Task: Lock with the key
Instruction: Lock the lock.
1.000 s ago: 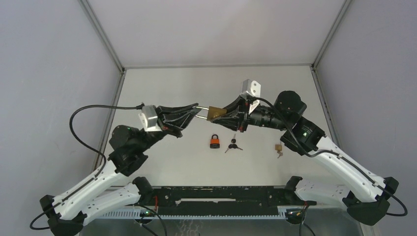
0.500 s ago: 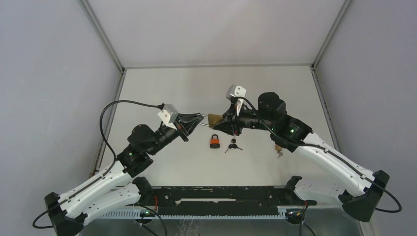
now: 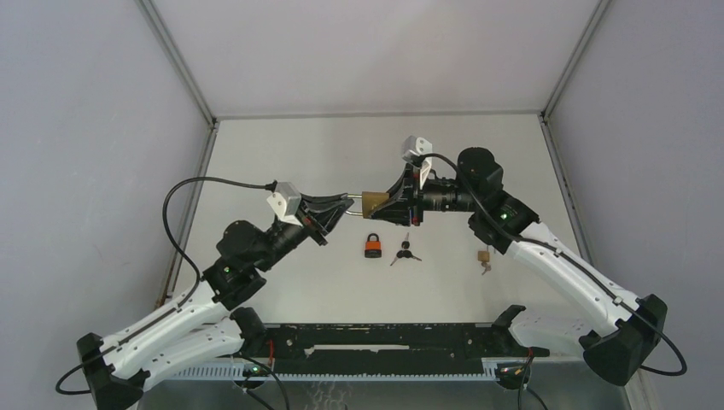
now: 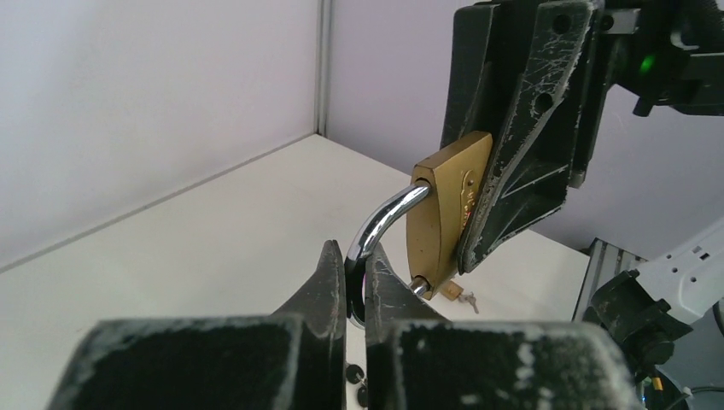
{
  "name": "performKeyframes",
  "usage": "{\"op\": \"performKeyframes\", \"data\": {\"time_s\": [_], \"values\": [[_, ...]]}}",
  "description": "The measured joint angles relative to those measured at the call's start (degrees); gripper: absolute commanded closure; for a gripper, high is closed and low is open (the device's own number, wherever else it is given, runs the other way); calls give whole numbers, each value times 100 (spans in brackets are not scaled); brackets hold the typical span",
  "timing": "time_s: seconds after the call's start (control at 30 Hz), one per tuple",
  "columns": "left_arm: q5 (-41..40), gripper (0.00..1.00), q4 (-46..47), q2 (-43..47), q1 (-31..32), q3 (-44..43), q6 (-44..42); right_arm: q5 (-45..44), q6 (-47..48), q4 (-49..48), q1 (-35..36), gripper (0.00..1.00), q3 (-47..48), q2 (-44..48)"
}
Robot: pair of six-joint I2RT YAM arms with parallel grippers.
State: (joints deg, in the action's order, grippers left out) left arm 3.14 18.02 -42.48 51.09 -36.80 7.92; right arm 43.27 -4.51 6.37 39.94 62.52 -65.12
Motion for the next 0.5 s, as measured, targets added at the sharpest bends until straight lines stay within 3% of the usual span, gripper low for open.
{"op": "performKeyframes", "data": {"time_s": [0.3, 0.33, 0.43, 0.5], "values": [[149, 100, -83, 98, 98, -11, -70, 289, 212, 120, -48, 100, 0, 120], [225, 95, -151, 133, 120, -31, -96, 343, 269, 170, -44, 100, 0, 179], [590, 50, -468, 210, 129, -195, -197, 391, 435, 332, 24, 100, 0, 345], [1117, 36, -734, 210, 127, -323, -240, 367, 485, 415, 114, 100, 2, 459]]}}
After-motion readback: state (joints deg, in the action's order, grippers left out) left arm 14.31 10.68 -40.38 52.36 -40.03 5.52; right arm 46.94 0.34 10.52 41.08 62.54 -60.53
